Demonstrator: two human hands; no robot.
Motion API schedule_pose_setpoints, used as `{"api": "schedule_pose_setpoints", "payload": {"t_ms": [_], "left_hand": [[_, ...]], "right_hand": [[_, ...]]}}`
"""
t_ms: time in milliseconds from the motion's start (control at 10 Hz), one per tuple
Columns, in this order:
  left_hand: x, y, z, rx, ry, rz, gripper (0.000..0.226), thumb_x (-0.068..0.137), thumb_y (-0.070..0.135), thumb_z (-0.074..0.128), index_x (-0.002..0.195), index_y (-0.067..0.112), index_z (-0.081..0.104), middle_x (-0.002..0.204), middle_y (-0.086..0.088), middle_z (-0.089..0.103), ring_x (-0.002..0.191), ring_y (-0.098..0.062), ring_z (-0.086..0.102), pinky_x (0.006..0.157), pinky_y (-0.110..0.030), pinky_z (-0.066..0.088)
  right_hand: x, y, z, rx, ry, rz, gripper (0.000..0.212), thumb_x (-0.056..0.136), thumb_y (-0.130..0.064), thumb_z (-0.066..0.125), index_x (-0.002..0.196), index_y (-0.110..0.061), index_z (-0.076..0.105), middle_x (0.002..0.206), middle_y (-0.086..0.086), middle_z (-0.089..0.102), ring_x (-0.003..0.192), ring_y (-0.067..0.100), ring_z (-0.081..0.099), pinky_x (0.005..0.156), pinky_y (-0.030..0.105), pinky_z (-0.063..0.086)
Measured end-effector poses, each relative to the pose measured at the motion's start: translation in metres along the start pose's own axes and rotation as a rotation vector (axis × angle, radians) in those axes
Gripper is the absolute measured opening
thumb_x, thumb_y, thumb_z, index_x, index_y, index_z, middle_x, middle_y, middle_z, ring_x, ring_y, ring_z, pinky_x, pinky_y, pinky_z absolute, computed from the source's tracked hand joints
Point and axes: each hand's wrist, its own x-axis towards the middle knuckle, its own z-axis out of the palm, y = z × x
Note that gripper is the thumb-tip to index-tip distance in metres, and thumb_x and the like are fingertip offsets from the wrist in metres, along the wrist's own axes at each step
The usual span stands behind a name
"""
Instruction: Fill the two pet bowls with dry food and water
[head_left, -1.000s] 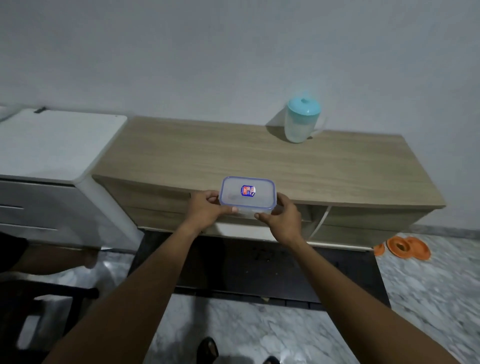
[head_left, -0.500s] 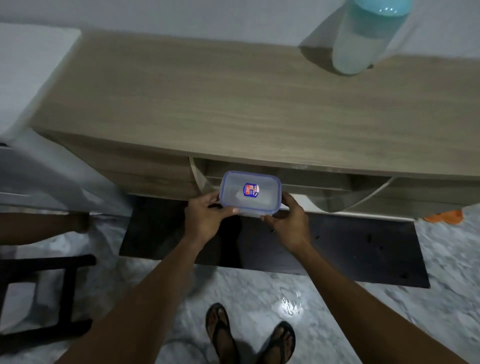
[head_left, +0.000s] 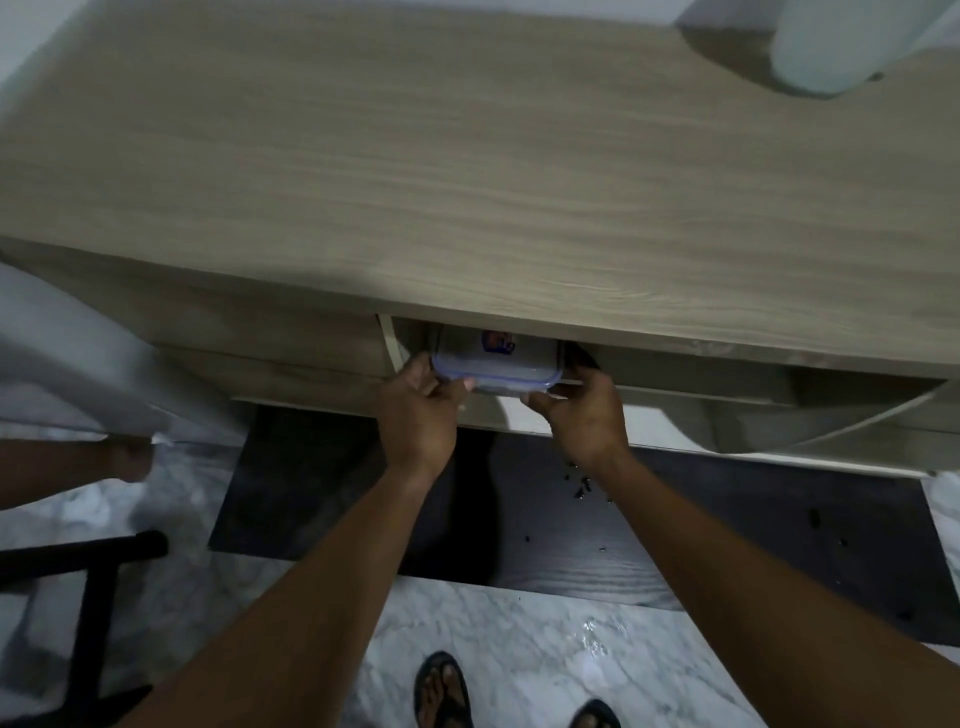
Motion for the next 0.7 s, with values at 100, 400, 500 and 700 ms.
{"api": "schedule_pose_setpoints", "payload": {"t_ms": [100, 400, 500, 700], "left_hand": [[0.017, -0.012, 0.009, 0.059, 0.098, 0.006, 0.044, 0.080, 0.006, 0.078, 0.059, 0.024, 0.044, 0.050, 0.018, 0.051, 0.057, 0.002, 0.046, 0.062, -0.020, 0.042], [0.029, -0.017, 0.024, 0.050, 0.191, -0.021, 0.037, 0.086, 0.004, 0.069, 0.063, 0.019, 0.045, 0.063, 0.003, 0.056, 0.061, -0.007, 0.051, 0.063, -0.022, 0.042], [0.023, -0.012, 0.026, 0.064, 0.197, -0.022, 0.041, 0.087, 0.008, 0.070, 0.063, 0.022, 0.039, 0.059, 0.009, 0.047, 0.052, 0.001, 0.041, 0.061, -0.020, 0.037], [0.000, 0.007, 0.017, 0.150, 0.159, -0.024, 0.021, 0.087, 0.019, 0.073, 0.088, 0.008, 0.056, 0.087, 0.000, 0.064, 0.087, -0.014, 0.060, 0.077, -0.022, 0.045]], "right_hand": [[0.019, 0.002, 0.012, -0.010, 0.037, 0.011, 0.034, 0.072, -0.014, 0.091, 0.093, -0.024, 0.065, 0.088, -0.001, 0.069, 0.085, 0.022, 0.067, 0.087, 0.050, 0.058], [0.049, 0.005, 0.029, -0.259, 0.038, -0.080, 0.045, 0.080, -0.022, 0.086, 0.063, -0.022, 0.045, 0.072, 0.009, 0.061, 0.076, 0.029, 0.063, 0.080, 0.035, 0.052], [0.043, 0.006, 0.029, -0.143, 0.069, -0.048, 0.046, 0.079, -0.012, 0.086, 0.066, -0.023, 0.043, 0.065, -0.002, 0.051, 0.066, 0.019, 0.053, 0.075, 0.032, 0.050], [0.010, 0.002, 0.021, 0.046, 0.068, 0.066, 0.046, 0.070, -0.029, 0.089, 0.111, -0.031, 0.068, 0.101, -0.002, 0.071, 0.095, 0.022, 0.068, 0.095, 0.049, 0.057]]}}
